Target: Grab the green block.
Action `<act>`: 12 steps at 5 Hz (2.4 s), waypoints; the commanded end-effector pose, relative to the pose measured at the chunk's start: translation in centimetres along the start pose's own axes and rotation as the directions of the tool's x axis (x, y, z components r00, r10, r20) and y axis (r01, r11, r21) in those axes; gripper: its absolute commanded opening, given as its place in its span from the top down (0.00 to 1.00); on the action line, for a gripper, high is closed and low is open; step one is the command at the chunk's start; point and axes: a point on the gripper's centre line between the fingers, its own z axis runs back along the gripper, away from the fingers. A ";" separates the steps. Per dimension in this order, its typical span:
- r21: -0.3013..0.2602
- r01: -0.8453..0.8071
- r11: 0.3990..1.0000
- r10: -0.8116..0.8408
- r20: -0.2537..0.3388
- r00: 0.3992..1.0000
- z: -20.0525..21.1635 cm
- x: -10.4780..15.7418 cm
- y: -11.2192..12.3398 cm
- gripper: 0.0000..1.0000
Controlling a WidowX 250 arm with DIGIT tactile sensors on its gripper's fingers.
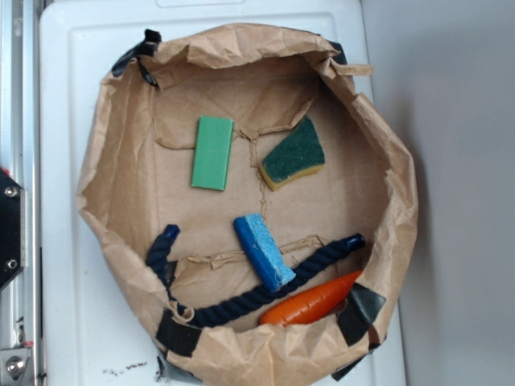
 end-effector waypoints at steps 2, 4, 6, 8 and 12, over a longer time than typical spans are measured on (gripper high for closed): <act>-0.029 -0.010 1.000 0.009 -0.016 1.000 0.0 2.8 -1.1 0.00; 0.004 -0.054 0.999 0.054 -0.004 0.999 -1.4 7.5 -1.1 0.00; 0.007 -0.423 0.906 0.423 0.006 0.906 -4.9 10.9 1.8 0.00; 0.060 -0.630 0.774 0.630 0.026 0.776 -6.8 10.8 3.7 0.00; 0.080 -0.675 0.733 0.680 -0.053 0.732 -8.9 11.8 4.9 0.00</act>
